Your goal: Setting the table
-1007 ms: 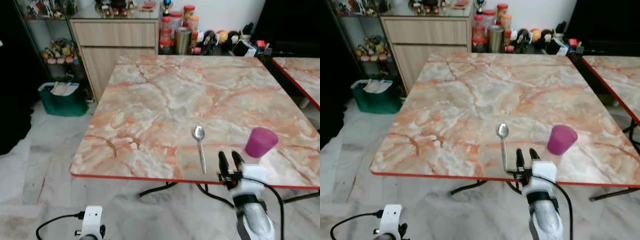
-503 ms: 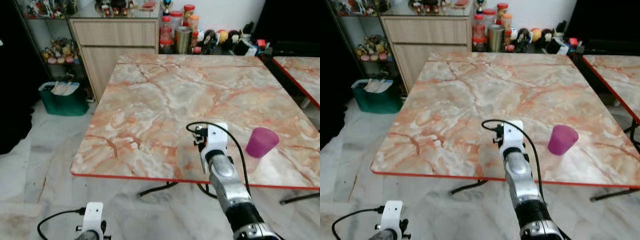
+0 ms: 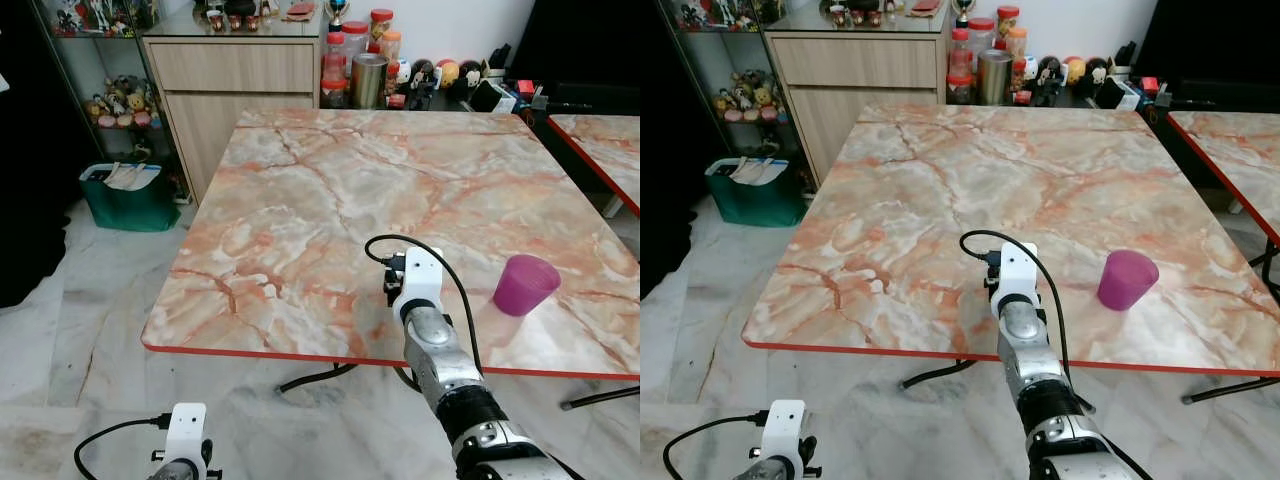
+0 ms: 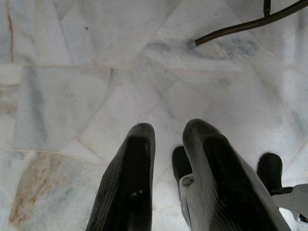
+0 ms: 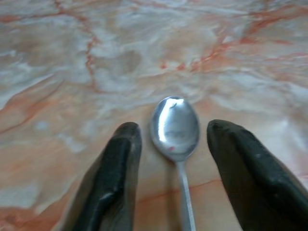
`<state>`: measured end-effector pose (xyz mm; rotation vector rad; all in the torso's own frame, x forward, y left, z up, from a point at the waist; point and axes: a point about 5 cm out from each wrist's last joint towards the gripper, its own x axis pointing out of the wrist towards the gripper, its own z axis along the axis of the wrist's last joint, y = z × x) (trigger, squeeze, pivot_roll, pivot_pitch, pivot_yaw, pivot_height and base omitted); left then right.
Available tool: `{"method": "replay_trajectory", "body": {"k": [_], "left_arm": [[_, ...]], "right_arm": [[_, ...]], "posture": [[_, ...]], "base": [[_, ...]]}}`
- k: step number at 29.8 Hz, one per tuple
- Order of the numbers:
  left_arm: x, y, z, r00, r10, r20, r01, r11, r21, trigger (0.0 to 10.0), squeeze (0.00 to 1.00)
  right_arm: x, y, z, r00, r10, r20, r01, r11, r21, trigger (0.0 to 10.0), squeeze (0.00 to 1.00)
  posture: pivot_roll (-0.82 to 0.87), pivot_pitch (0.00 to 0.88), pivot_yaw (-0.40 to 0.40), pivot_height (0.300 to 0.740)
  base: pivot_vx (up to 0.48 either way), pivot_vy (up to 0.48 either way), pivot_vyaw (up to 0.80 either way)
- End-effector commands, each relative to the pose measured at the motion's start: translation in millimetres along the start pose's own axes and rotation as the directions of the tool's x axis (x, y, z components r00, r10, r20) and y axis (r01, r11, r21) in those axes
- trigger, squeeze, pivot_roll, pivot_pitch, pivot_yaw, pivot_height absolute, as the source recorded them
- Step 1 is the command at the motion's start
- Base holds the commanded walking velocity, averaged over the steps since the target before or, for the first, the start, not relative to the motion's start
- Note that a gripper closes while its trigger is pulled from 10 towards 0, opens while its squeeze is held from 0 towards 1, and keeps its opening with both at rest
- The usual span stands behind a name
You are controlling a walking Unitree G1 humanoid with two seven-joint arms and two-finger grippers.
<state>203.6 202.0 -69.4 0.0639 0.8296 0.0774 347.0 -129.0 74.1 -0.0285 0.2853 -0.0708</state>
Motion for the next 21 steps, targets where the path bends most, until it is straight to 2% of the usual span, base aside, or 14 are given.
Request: {"method": "replay_trajectory", "body": {"k": [1, 8, 21], "left_arm": [[-0.6, 0.1, -5, 1.000, 0.005, -0.026, -0.005, 1.000, -0.007, 10.0, 0.00], [-0.9, -1.0, -6, 1.000, 0.000, -0.031, 0.000, 1.000, -0.003, 10.0, 0.00], [-1.5, -2.4, -9, 0.999, -0.003, -0.038, 0.002, 1.000, -0.010, 10.0, 0.00]], "right_arm": [[1.8, -2.4, 3, 1.000, -0.016, 0.007, 0.016, 1.000, 0.011, 10.0, 0.00], [0.3, -5.4, -5, 1.000, -0.028, -0.013, 0.028, 0.999, 0.015, 10.0, 0.00], [2.4, -0.8, -12, 0.998, -0.007, -0.060, 0.007, 1.000, -0.004, 10.0, 0.00]], "posture": [[0.06, 0.000, -0.020, 0.740], [0.06, 0.000, -0.019, 0.740], [0.06, 0.000, -0.024, 0.740]], "base": [[0.000, 0.000, 0.00], [0.000, 0.000, 0.00], [0.000, 0.000, 0.00]]}}
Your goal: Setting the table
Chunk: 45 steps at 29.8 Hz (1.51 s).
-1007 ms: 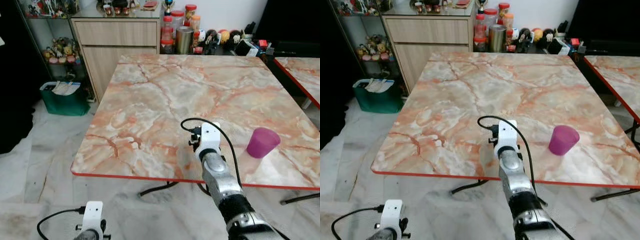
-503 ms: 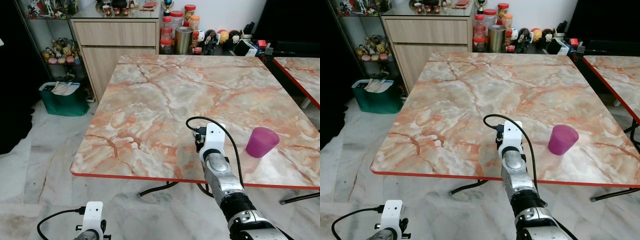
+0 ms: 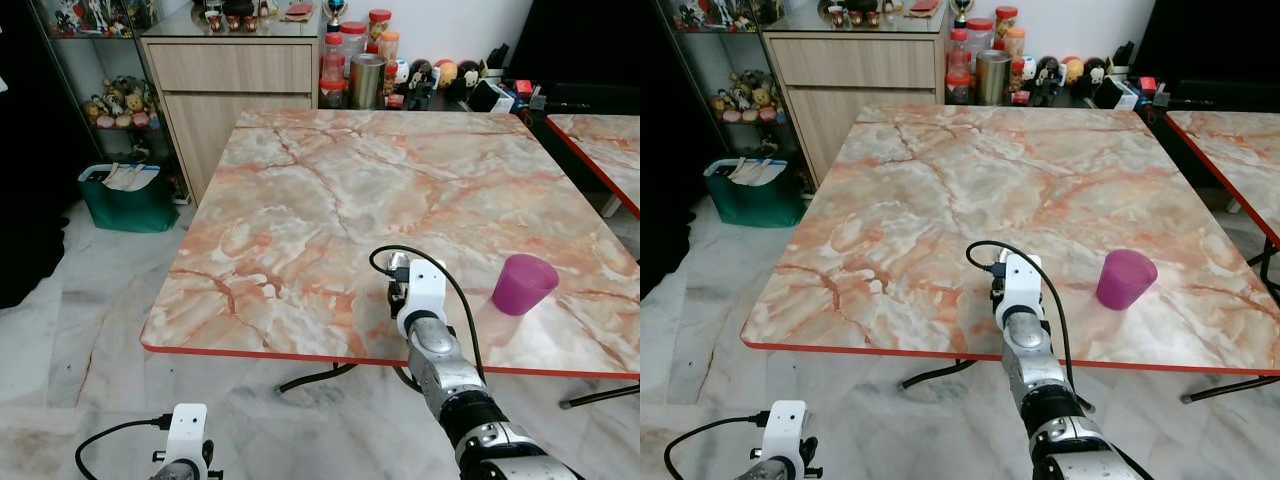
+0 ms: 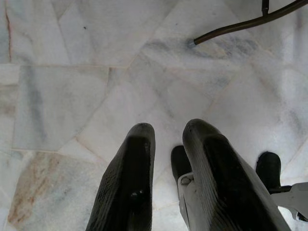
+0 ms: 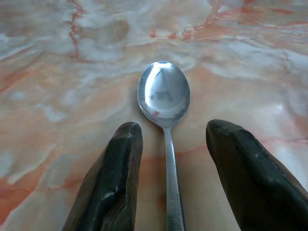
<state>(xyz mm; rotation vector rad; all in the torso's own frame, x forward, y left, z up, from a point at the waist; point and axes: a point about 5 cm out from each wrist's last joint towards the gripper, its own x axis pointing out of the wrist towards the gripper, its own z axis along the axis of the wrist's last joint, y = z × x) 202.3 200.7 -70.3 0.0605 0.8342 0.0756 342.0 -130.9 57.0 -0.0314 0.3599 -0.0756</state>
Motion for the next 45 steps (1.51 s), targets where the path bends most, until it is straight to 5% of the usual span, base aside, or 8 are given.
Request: {"method": "replay_trajectory", "body": {"k": [1, 26, 27, 45], "left_arm": [[-1.3, -1.1, -7, 0.999, 0.000, -0.034, 0.000, 1.000, -0.008, 10.0, 0.00], [-2.3, -2.1, -12, 0.999, -0.011, -0.050, 0.010, 1.000, -0.010, 10.0, 0.00], [-2.5, -2.1, -13, 0.999, -0.012, -0.052, 0.011, 1.000, -0.010, 10.0, 0.00], [-3.0, -3.1, -15, 0.998, -0.032, -0.062, 0.032, 0.999, 0.003, 10.0, 0.00]], "right_arm": [[1.8, 1.0, 5, 1.000, -0.003, 0.012, 0.002, 1.000, 0.002, 10.0, 0.00], [0.9, -1.7, -14, 0.996, -0.017, -0.084, 0.021, 0.999, 0.044, 10.0, 0.00], [0.6, -1.0, -15, 0.996, -0.011, -0.086, 0.014, 0.999, 0.043, 0.0, 0.00], [-0.1, 4.8, -16, 0.996, 0.018, -0.083, -0.015, 0.999, 0.038, 0.0, 0.00]], "posture": [[0.06, 0.000, -0.024, 0.740], [0.07, 0.000, -0.027, 0.740], [0.07, 0.000, -0.029, 0.740], [0.08, 0.000, -0.032, 0.740]], "base": [[0.000, 0.000, 0.00], [0.000, 0.000, 0.00], [0.000, 0.000, 0.00], [0.000, 0.000, 0.00]]}}
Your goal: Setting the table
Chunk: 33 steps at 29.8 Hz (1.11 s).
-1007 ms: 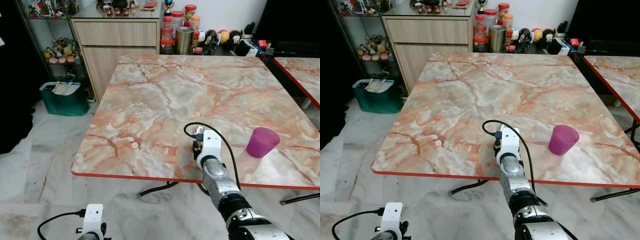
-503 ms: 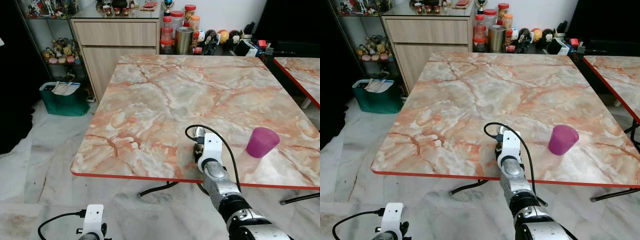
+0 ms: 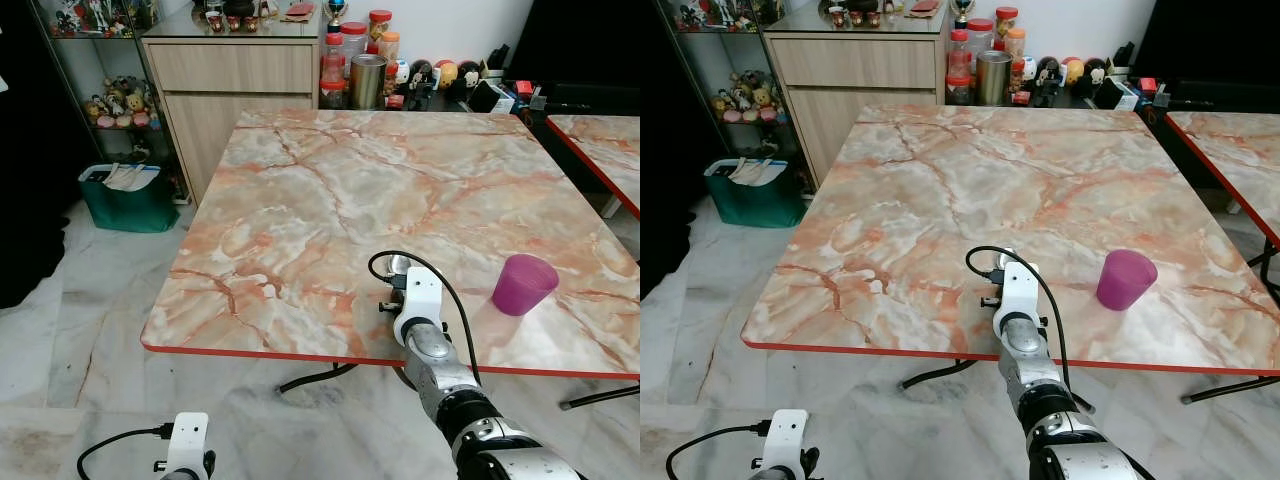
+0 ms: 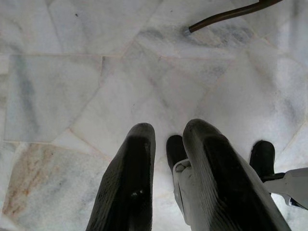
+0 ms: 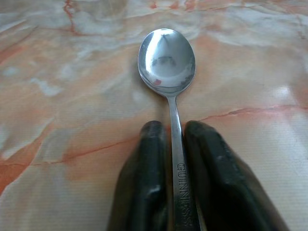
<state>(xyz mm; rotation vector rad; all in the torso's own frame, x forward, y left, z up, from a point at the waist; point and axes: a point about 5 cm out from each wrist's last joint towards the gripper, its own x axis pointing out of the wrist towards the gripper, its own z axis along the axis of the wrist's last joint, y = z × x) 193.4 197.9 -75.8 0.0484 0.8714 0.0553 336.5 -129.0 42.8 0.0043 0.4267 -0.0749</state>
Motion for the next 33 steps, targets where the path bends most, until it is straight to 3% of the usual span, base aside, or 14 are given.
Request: {"method": "replay_trajectory", "body": {"k": [1, 18, 25, 26, 33], "left_arm": [[-0.6, -0.1, -4, 1.000, -0.009, -0.025, 0.009, 1.000, 0.006, 10.0, 0.00], [0.1, 1.4, -1, 1.000, -0.025, -0.020, 0.025, 0.999, 0.022, 10.0, 0.00], [0.2, 1.4, 0, 1.000, -0.010, -0.012, 0.010, 1.000, 0.005, 10.0, 0.00], [0.2, 0.9, 0, 1.000, -0.009, -0.012, 0.009, 1.000, 0.004, 10.0, 0.00], [0.3, -0.9, 0, 1.000, -0.007, -0.010, 0.007, 1.000, 0.003, 10.0, 0.00]], "right_arm": [[0.3, 2.7, -2, 1.000, 0.009, -0.016, -0.009, 1.000, 0.005, 0.0, 0.00], [0.6, -1.3, -1, 1.000, -0.006, -0.006, 0.006, 1.000, 0.013, 0.0, 0.00], [1.1, 2.2, 21, 0.992, 0.016, 0.126, -0.014, 1.000, -0.011, 0.0, 0.00], [0.8, 3.1, 26, 0.988, 0.019, 0.155, -0.017, 1.000, -0.016, 10.0, 0.00], [-1.4, 5.9, 45, 0.963, 0.041, 0.266, -0.031, 0.999, -0.043, 10.0, 0.00]], "posture": [[0.08, 0.000, -0.029, 0.740], [0.08, 0.000, -0.015, 0.740], [0.08, 0.000, -0.019, 0.740], [0.08, 0.000, -0.021, 0.740], [0.07, 0.000, -0.025, 0.740]], "base": [[0.000, 0.000, 0.00], [0.000, 0.000, 0.00], [0.000, 0.000, 0.00], [0.000, 0.000, 0.00], [0.000, 0.000, 0.00]]}}
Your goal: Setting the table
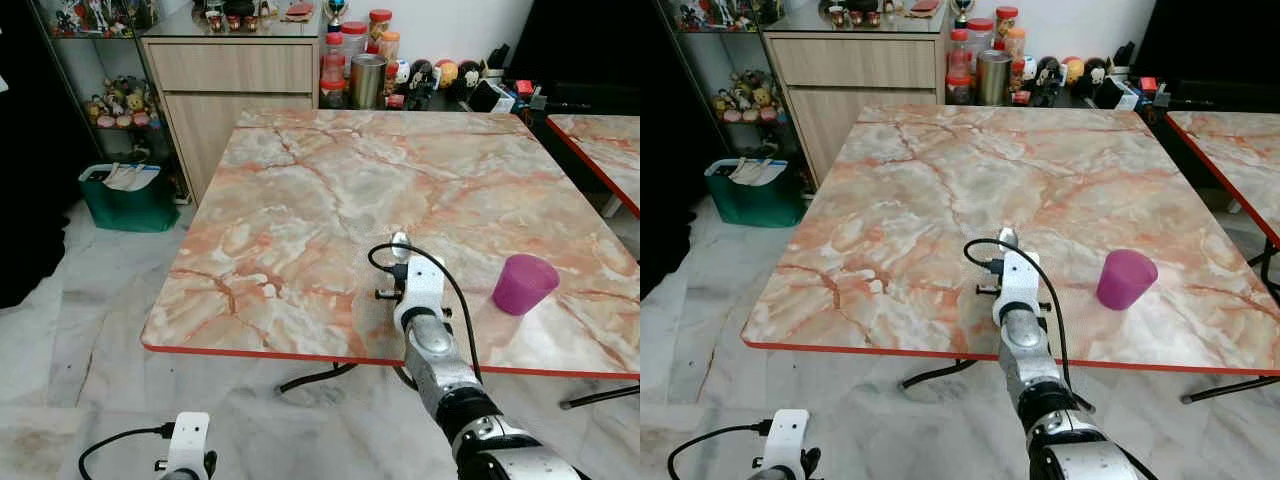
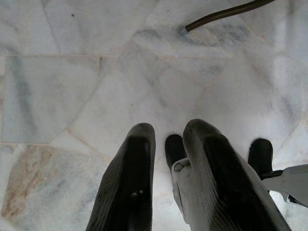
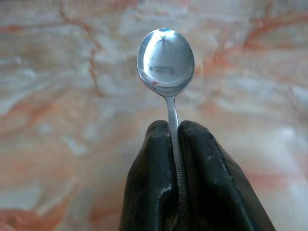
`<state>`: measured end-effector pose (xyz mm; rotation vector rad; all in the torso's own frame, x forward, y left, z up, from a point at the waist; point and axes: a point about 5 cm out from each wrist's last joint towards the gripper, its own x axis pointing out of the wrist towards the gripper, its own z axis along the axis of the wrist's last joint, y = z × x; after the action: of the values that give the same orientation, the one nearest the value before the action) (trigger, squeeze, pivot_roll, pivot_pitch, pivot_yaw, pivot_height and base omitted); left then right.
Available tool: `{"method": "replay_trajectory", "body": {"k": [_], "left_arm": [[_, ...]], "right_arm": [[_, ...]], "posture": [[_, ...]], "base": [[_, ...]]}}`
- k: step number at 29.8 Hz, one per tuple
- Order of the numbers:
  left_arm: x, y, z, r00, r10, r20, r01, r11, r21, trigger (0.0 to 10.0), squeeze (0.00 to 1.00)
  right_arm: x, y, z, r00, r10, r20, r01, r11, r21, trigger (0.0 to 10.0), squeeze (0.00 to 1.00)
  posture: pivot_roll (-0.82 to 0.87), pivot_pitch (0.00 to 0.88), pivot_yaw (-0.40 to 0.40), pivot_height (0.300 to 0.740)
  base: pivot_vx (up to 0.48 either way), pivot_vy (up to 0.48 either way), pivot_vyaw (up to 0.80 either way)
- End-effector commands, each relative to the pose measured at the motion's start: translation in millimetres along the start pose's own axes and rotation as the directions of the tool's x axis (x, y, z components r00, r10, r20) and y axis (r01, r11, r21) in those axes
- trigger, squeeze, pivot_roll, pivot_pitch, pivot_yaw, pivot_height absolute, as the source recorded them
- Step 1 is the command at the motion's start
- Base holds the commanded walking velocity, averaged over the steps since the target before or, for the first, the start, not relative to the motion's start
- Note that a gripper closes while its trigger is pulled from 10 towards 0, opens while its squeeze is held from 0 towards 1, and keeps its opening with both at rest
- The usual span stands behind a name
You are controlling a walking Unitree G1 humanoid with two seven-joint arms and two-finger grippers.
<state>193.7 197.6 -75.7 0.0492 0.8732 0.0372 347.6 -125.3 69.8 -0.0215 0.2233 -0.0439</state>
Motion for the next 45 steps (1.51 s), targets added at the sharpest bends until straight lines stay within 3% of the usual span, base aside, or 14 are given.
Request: {"method": "replay_trajectory", "body": {"k": [1, 9, 16, 19, 27, 37, 45], "left_arm": [[0.2, -0.2, 0, 1.000, 0.014, -0.004, -0.014, 1.000, -0.004, 10.0, 0.00], [0.5, -0.2, 2, 1.000, 0.021, 0.011, -0.021, 0.999, 0.024, 10.0, 0.00], [0.3, -1.1, 1, 1.000, 0.026, 0.008, -0.027, 0.999, 0.021, 10.0, 0.00], [0.2, -1.2, 0, 1.000, 0.026, 0.004, -0.026, 0.999, 0.021, 10.0, 0.00], [0.3, -2.0, 1, 1.000, 0.023, 0.005, -0.023, 0.999, 0.022, 10.0, 0.00], [0.7, -2.9, 2, 1.000, 0.017, 0.005, -0.017, 0.999, 0.030, 10.0, 0.00], [0.6, -4.5, 1, 1.000, 0.015, 0.002, -0.015, 1.000, 0.020, 10.0, 0.00]], "right_arm": [[3.1, 3.0, 21, 0.994, 0.029, 0.102, -0.025, 0.999, -0.035, 10.0, 0.00], [3.6, 5.7, 35, 0.987, 0.046, 0.156, -0.040, 0.998, -0.042, 10.0, 0.00], [2.9, 11.2, 60, 0.966, 0.083, 0.246, -0.080, 0.996, -0.026, 10.0, 0.00], [2.2, 17.0, 80, 0.945, 0.115, 0.306, -0.107, 0.993, -0.043, 10.0, 0.00], [-2.0, 24.1, 100, 0.923, 0.140, 0.359, -0.136, 0.990, -0.038, 10.0, 0.00], [-5.5, 19.7, 108, 0.919, 0.134, 0.370, -0.130, 0.991, -0.038, 10.0, 0.00], [-6.8, 13.1, 101, 0.929, 0.125, 0.349, -0.111, 0.992, -0.058, 10.0, 0.00]], "posture": [[0.07, 0.000, -0.025, 0.740], [0.06, 0.000, -0.028, 0.740], [0.06, 0.000, -0.035, 0.740], [0.06, 0.000, -0.036, 0.740], [0.07, 0.000, -0.041, 0.740], [0.06, 0.000, -0.035, 0.740], [0.05, 0.000, -0.038, 0.740]], "base": [[0.000, 0.000, 0.00], [0.000, -0.082, 0.00], [0.000, -0.436, 0.00], [0.000, -0.480, 0.00], [0.000, -0.480, 0.00], [0.000, -0.480, 0.00], [0.000, -0.479, 0.00]]}}
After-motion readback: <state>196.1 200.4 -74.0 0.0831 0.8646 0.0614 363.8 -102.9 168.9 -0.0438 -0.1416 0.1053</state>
